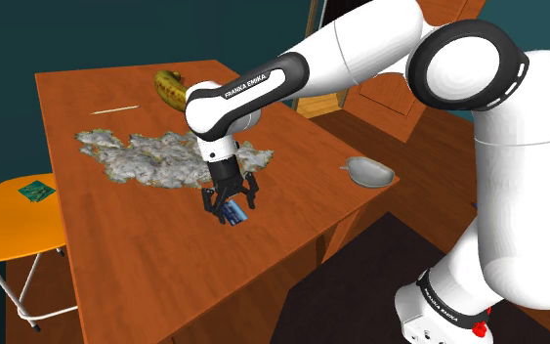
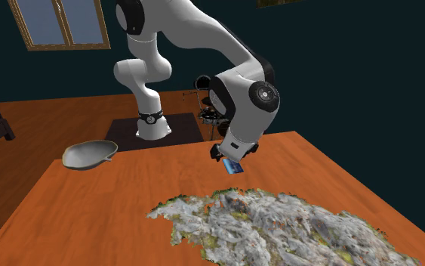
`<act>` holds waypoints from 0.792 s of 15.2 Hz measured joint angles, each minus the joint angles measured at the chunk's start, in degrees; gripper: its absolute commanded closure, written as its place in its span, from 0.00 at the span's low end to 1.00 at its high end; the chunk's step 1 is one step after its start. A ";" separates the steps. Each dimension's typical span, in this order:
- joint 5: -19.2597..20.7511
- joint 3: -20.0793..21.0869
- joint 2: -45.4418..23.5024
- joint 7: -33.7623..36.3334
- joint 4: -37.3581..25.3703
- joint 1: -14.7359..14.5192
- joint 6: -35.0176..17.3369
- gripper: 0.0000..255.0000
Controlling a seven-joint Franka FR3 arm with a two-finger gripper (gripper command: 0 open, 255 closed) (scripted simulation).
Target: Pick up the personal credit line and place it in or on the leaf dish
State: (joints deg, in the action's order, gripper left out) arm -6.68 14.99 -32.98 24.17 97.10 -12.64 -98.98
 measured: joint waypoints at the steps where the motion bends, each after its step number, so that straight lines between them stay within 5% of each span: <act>1: 0.00 0.00 0.00 0.00 0.00 0.00 0.00 1.00; 12: -0.12 0.08 0.66 0.08 -0.05 0.08 0.69 1.00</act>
State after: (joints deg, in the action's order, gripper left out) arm -6.80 15.07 -32.31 24.25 97.06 -12.56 -98.30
